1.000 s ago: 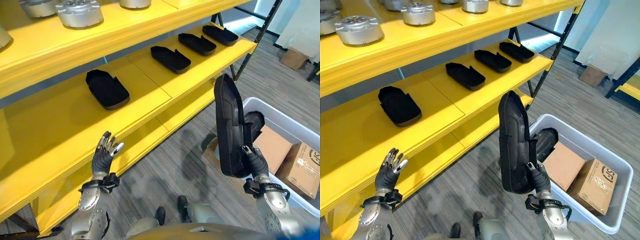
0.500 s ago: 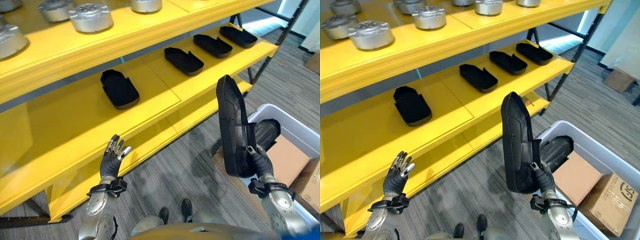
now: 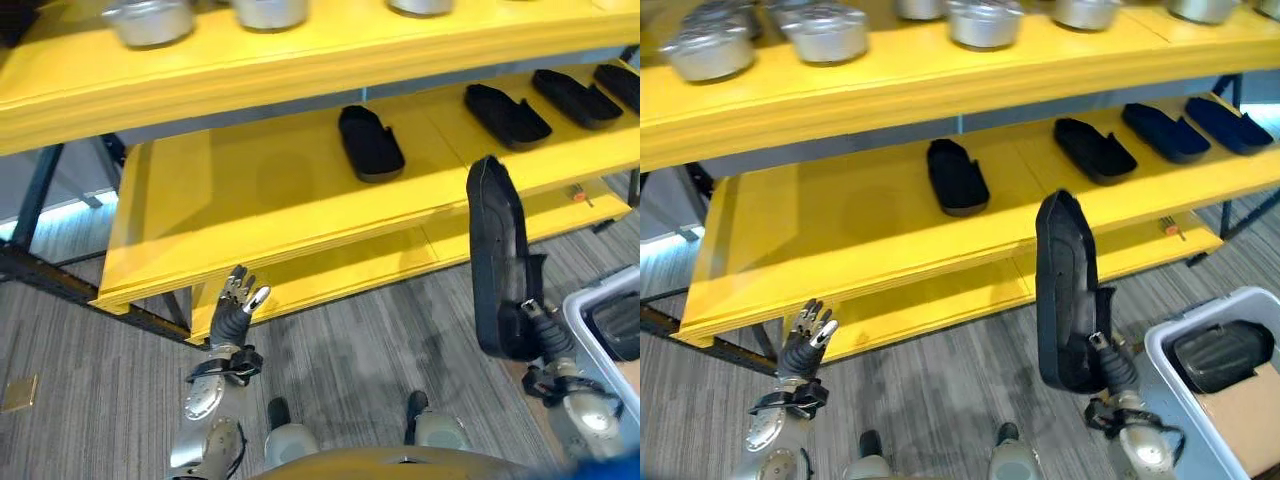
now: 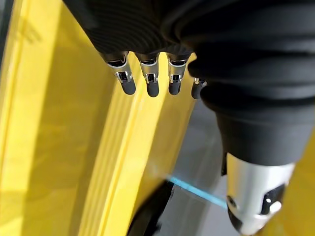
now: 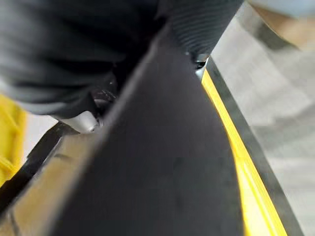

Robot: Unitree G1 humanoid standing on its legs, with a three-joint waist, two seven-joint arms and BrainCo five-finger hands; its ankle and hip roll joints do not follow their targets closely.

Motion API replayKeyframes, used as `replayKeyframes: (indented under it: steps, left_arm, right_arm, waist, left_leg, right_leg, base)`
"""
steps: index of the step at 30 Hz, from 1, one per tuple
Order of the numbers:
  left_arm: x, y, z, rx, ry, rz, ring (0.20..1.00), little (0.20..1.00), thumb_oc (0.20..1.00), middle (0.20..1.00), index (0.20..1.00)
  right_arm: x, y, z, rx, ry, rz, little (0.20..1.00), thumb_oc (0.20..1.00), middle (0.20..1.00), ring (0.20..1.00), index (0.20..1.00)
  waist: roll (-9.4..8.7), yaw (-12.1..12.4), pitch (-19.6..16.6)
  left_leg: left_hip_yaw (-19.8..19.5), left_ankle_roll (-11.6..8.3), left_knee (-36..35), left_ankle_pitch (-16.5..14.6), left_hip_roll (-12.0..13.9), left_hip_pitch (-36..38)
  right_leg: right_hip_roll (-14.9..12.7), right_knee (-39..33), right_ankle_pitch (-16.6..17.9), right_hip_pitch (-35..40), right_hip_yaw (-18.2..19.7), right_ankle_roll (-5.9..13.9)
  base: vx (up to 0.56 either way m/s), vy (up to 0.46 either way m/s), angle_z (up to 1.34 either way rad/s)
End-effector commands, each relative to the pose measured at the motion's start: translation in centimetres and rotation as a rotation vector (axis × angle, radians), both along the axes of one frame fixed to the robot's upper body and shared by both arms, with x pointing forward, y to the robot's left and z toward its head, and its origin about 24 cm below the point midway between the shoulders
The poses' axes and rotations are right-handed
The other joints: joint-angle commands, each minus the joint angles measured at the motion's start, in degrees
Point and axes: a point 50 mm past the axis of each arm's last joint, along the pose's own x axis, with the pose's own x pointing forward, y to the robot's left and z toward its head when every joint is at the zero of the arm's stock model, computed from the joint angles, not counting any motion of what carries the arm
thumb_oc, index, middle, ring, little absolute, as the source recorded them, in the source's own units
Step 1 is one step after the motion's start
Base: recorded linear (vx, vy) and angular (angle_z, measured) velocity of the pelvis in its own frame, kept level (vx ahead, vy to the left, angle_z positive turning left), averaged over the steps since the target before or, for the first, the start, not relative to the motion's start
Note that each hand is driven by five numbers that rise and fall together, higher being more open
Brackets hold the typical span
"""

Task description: Move parts from the plastic box to the shelf.

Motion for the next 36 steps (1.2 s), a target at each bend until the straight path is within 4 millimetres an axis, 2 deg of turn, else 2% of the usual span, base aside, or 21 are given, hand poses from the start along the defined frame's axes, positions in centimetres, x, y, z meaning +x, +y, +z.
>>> replayKeyframes:
  steps: [1, 3, 4, 7, 8, 13, 14, 15, 16, 17, 18, 19, 20, 21, 23, 24, 25, 28, 32, 35, 36]
  left_arm:
    - [-0.1, 1.2, 2.5, 0.074, -0.115, 0.009, 1.0, 1.0, 1.0, 1.0, 1.0]
    - [0.0, 1.3, 2.7, 0.079, -0.119, 0.01, 1.0, 1.0, 1.0, 1.0, 1.0]
    - [0.1, 1.7, 3.0, 0.092, -0.129, 0.023, 1.0, 1.0, 1.0, 1.0, 1.0]
    - [-0.1, 1.8, 2.9, 0.094, -0.127, 0.028, 1.0, 1.0, 1.0, 1.0, 1.0]
    - [0.1, 1.9, 3.2, 0.094, -0.136, 0.033, 1.0, 1.0, 1.0, 1.0, 1.0]
    - [0.3, 2.2, 3.6, 0.101, -0.151, 0.054, 1.0, 1.0, 1.0, 1.0, 1.0]
    - [0.6, 2.2, 3.8, 0.109, -0.16, 0.054, 1.0, 1.0, 1.0, 1.0, 1.0]
    - [1.0, 2.0, 3.9, 0.122, -0.164, 0.042, 1.0, 1.0, 1.0, 1.0, 1.0]
    - [1.7, 1.7, 4.4, 0.141, -0.182, 0.014, 1.0, 1.0, 1.0, 1.0, 1.0]
    - [1.9, 1.6, 4.7, 0.161, -0.191, -0.004, 1.0, 1.0, 1.0, 1.0, 1.0]
    - [2.0, 1.4, 4.8, 0.159, -0.195, -0.01, 1.0, 1.0, 1.0, 1.0, 1.0]
    - [2.3, 1.5, 5.0, 0.152, -0.205, -0.013, 1.0, 1.0, 1.0, 1.0, 1.0]
    - [2.1, 1.7, 4.7, 0.144, -0.192, 0.003, 1.0, 1.0, 1.0, 1.0, 1.0]
    - [2.2, 1.0, 4.5, 0.119, -0.197, -0.02, 1.0, 1.0, 1.0, 1.0, 1.0]
    - [1.8, 0.8, 4.5, 0.094, -0.199, -0.021, 1.0, 1.0, 1.0, 1.0, 1.0]
    - [1.8, 0.8, 4.4, 0.09, -0.198, -0.022, 1.0, 1.0, 1.0, 1.0, 1.0]
    - [1.6, 0.9, 4.5, 0.087, -0.198, -0.014, 1.0, 1.0, 1.0, 1.0, 1.0]
    - [1.8, 0.9, 4.8, 0.07, -0.216, 0.005, 1.0, 1.0, 1.0, 1.0, 1.0]
    - [2.1, 0.7, 5.1, 0.059, -0.233, 0.007, 1.0, 1.0, 1.0, 1.0, 1.0]
    - [2.6, 0.4, 5.8, 0.054, -0.264, 0.004, 1.0, 1.0, 1.0, 1.0, 1.0]
    - [2.6, 0.4, 5.8, 0.054, -0.264, 0.005, 1.0, 1.0, 1.0, 1.0, 1.0]
  right_arm:
    - [2.3, -0.3, 3.8, -0.027, -0.213, 0.031, 0.2, 0.2, 0.2, 0.2, 0.2]
    - [2.5, 0.0, 3.7, -0.019, -0.215, 0.035, 0.2, 0.2, 0.2, 0.2, 0.2]
    - [2.6, 0.4, 3.6, -0.011, -0.212, 0.053, 0.2, 0.2, 0.2, 0.2, 0.2]
    - [2.6, 0.8, 3.4, 0.004, -0.206, 0.066, 0.2, 0.2, 0.2, 0.2, 0.2]
    - [3.0, 1.1, 3.5, 0.0, -0.21, 0.088, 0.2, 0.2, 0.2, 0.2, 0.2]
    - [4.3, 2.2, 4.3, 0.003, -0.252, 0.142, 0.2, 0.2, 0.2, 0.2, 0.2]
    - [4.6, 2.6, 4.7, 0.01, -0.272, 0.164, 0.2, 0.2, 0.2, 0.2, 0.2]
    - [4.7, 2.8, 4.7, 0.013, -0.274, 0.169, 0.2, 0.2, 0.2, 0.2, 0.2]
    - [5.1, 3.2, 4.7, 0.03, -0.283, 0.169, 0.2, 0.2, 0.2, 0.2, 0.2]
    - [5.1, 3.6, 4.7, 0.045, -0.287, 0.171, 0.2, 0.2, 0.2, 0.2, 0.2]
    - [5.2, 3.6, 4.7, 0.049, -0.29, 0.17, 0.2, 0.2, 0.2, 0.2, 0.2]
    - [5.4, 3.4, 4.9, 0.055, -0.298, 0.167, 0.2, 0.2, 0.2, 0.2, 0.2]
    - [5.4, 3.5, 4.9, 0.033, -0.285, 0.186, 0.2, 0.2, 0.2, 0.2, 0.2]
    - [5.2, 2.9, 5.1, -0.007, -0.284, 0.19, 0.2, 0.2, 0.2, 0.2, 0.2]
    - [5.4, 2.0, 6.1, -0.062, -0.314, 0.19, 0.2, 0.2, 0.2, 0.2, 0.2]
    - [5.4, 1.9, 6.2, -0.065, -0.317, 0.188, 0.2, 0.2, 0.2, 0.2, 0.2]
    - [5.8, 1.7, 6.9, -0.094, -0.34, 0.205, 0.2, 0.2, 0.2, 0.2, 0.2]
    - [7.7, 2.3, 9.0, -0.132, -0.429, 0.238, 0.2, 0.2, 0.2, 0.2, 0.2]
    - [9.3, 2.8, 11.0, -0.162, -0.514, 0.247, 0.2, 0.2, 0.2, 0.2, 0.2]
    - [11.3, 4.3, 13.8, -0.18, -0.633, 0.265, 0.2, 0.2, 0.2, 0.2, 0.2]
    - [11.3, 4.3, 13.8, -0.18, -0.633, 0.266, 0.2, 0.2, 0.2, 0.2, 0.2]
  waist:
    - [-0.15, 0.0, -1.1]
    - [-0.52, 0.2, -1.1]
    - [-1.37, 0.6, -1.5]
    - [-2.01, 0.9, -1.9]
    - [-2.7, 1.3, -1.9]
    - [-4.0, 2.5, -1.1]
    - [-4.08, 3.2, -0.3]
    - [-3.66, 2.9, 0.9]
    - [-2.07, 1.7, 3.5]
    - [-1.12, 1.3, 4.3]
    - [-1.21, 1.0, 4.8]
    - [-1.92, 0.3, 5.8]
    - [-2.72, 0.8, 7.1]
    - [-4.5, 0.7, 6.6]
    - [-3.99, 0.7, 6.5]
    - [-3.85, 0.7, 6.6]
    - [-3.14, 1.1, 7.3]
    - [-2.22, 1.8, 8.2]
    - [-1.72, 2.6, 8.9]
    - [-1.06, 3.7, 9.9]
    - [-1.07, 3.7, 9.9]
  left_leg:
    - [-0.8, -0.6, -3.1, 4.1, 3.5, -0.4]
    - [-0.9, -0.18, -2.4, 3.2, 2.4, -0.9]
    - [-0.3, 0.73, -1.0, 1.5, 0.2, -2.2]
    - [0.0, 1.31, 0.1, 0.3, -0.9, -3.0]
    - [0.3, 1.72, 2.1, -1.0, -1.9, -4.3]
    - [0.4, 3.49, 8.8, -5.0, -3.6, -8.2]
    - [-0.9, 5.27, 13.3, -8.3, -5.0, -10.4]
    - [-1.4, 7.31, 14.0, -9.7, -6.9, -10.2]
    - [-2.7, 8.43, 13.8, -9.8, -7.9, -9.4]
    - [-2.7, 8.27, 12.4, -11.2, -7.8, -7.3]
    - [-2.4, 8.05, 11.4, -10.7, -7.7, -6.1]
    - [-2.7, 6.29, 11.1, -11.0, -6.9, -4.9]
    - [-1.8, 4.16, 12.7, -12.1, -4.0, -3.4]
    - [-2.6, 2.25, 14.3, -11.4, -2.9, -4.9]
    - [-4.4, -0.01, 13.4, -9.3, 0.6, -6.2]
    - [-4.7, -0.09, 13.3, -9.1, 0.9, -6.8]
    - [-5.0, -0.64, 13.4, -8.8, 2.2, -7.5]
    - [-5.9, -1.18, 13.2, -7.8, 3.2, -9.7]
    - [-6.4, -1.17, 13.4, -7.8, 3.3, -11.0]
    - [-7.1, -1.03, 14.2, -8.2, 2.8, -12.8]
    - [-7.1, -1.03, 14.2, -8.2, 2.7, -12.8]
  right_leg:
    - [-0.7, -0.8, -1.2, 6.2, 0.1, 2.58]
    - [-1.6, -1.6, -0.3, 6.7, -0.1, 3.14]
    - [-3.6, -3.7, 2.7, 7.0, -0.3, 4.4]
    - [-4.6, -4.7, 4.1, 7.0, -0.4, 5.04]
    - [-5.6, -5.5, 5.7, 6.8, -0.6, 5.74]
    - [-8.0, -5.0, 8.3, 5.5, -0.3, 6.87]
    - [-10.0, -1.4, 8.8, 5.3, -0.9, 6.42]
    - [-11.6, 7.3, 13.3, 1.1, 1.2, 4.68]
    - [-10.1, 15.8, 14.9, -3.8, 4.7, 2.86]
    - [-10.1, 16.7, 12.8, -7.0, 4.6, 2.96]
    - [-10.4, 13.4, 12.8, -7.6, 3.5, 2.43]
    - [-11.0, 4.9, 13.1, -8.4, 2.8, 3.74]
    - [-13.1, -1.2, 15.4, -8.0, -2.0, 6.42]
    - [-11.4, -0.2, 12.3, -6.2, -0.8, 6.26]
    - [-8.7, 5.4, 6.7, -7.3, -1.3, 5.05]
    - [-8.5, 5.9, 6.1, -7.7, -1.4, 4.86]
    - [-8.1, 9.2, 3.6, -9.3, -2.0, 4.57]
    - [-7.2, 13.0, 1.3, -12.6, -1.6, 4.06]
    - [-7.3, 14.9, 0.6, -14.5, -1.5, 3.87]
    - [-7.6, 16.6, -0.1, -16.1, -1.2, 3.59]
    - [-7.6, 16.6, -0.1, -16.1, -1.2, 3.59]
  base:
    - [0.13, 0.206, 0.31]
    - [0.13, 0.206, 0.24]
    - [0.15, 0.239, 0.09]
    - [0.08, 0.12, -0.02]
    - [0.06, 0.11, -0.04]
    - [0.04, 0.137, -0.08]
    - [0.07, 0.31, 0.05]
    - [0.06, 0.441, 0.52]
    - [0.1, 0.362, 0.76]
    - [0.11, 0.188, 1.1]
    - [0.22, -0.115, 0.77]
    - [0.19, -0.373, 0.83]
    - [0.25, -0.599, 0.35]
    - [0.21, -0.636, 0.31]
    - [0.08, -0.479, 0.18]
    - [-0.02, -0.307, 0.55]
    - [-0.04, -0.197, 0.43]
    - [-0.03, -0.205, -0.27]
    - [-0.01, -0.073, -0.03]
    - [0.01, -0.04, 0.01]
    - [0.0, 0.0, 0.0]
